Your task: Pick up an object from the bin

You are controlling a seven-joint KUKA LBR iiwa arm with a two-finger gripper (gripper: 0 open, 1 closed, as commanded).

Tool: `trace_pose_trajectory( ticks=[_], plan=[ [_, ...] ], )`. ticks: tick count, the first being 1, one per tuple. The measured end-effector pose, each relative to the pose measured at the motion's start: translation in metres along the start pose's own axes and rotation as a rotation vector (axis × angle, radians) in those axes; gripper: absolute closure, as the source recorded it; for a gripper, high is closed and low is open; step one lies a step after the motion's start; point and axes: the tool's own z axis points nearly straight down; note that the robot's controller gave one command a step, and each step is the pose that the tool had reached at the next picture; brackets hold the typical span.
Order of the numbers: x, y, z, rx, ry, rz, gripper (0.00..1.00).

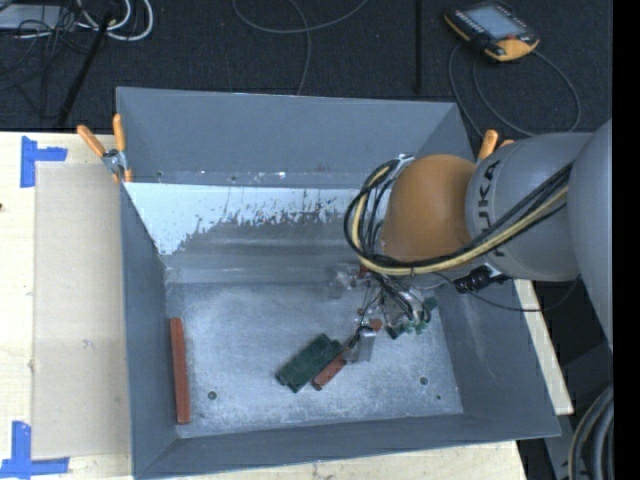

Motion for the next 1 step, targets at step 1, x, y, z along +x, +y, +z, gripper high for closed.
trace_pose_trajectory(
  ticks=[1],
  plan=[
    [0.0539,0.0778,0.0034,-0.002,0.007,-0.076,1.0]
  ],
)
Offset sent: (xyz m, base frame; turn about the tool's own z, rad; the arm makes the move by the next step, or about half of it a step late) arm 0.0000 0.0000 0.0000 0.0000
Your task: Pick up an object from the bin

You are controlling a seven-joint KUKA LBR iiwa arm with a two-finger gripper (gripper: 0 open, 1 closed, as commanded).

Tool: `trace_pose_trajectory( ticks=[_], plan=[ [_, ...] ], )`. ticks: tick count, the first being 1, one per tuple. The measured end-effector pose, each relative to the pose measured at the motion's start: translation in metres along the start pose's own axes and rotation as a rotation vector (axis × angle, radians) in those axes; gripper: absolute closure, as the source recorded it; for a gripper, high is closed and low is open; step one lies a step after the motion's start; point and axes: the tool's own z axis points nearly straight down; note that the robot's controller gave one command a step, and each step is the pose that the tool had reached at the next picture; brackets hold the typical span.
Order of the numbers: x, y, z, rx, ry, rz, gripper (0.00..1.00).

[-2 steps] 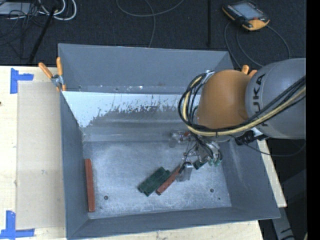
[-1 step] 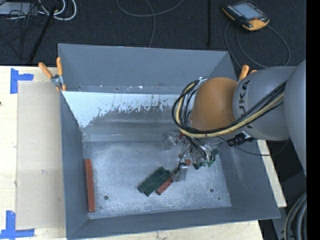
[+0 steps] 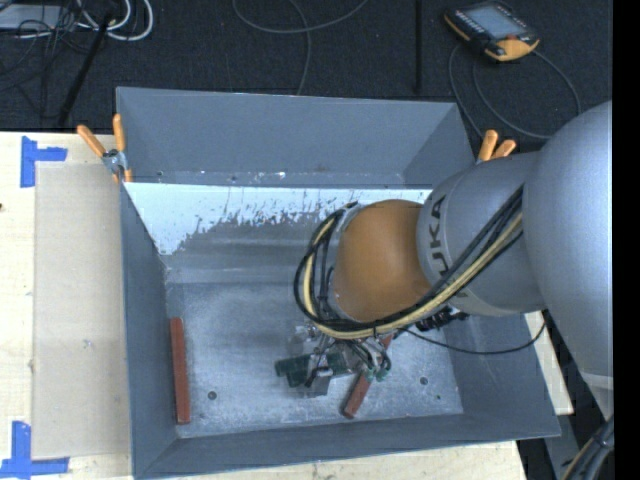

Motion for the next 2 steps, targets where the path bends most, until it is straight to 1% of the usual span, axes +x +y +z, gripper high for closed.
trace_pose_trajectory(
  ticks=[1,2],
  plan=[
    [0.0,0.0,0.0,0.0,0.0,0.0,1.0],
    [-0.01,0.046,-0.146,0.001,-0.002,0.017,1.0]
  ],
)
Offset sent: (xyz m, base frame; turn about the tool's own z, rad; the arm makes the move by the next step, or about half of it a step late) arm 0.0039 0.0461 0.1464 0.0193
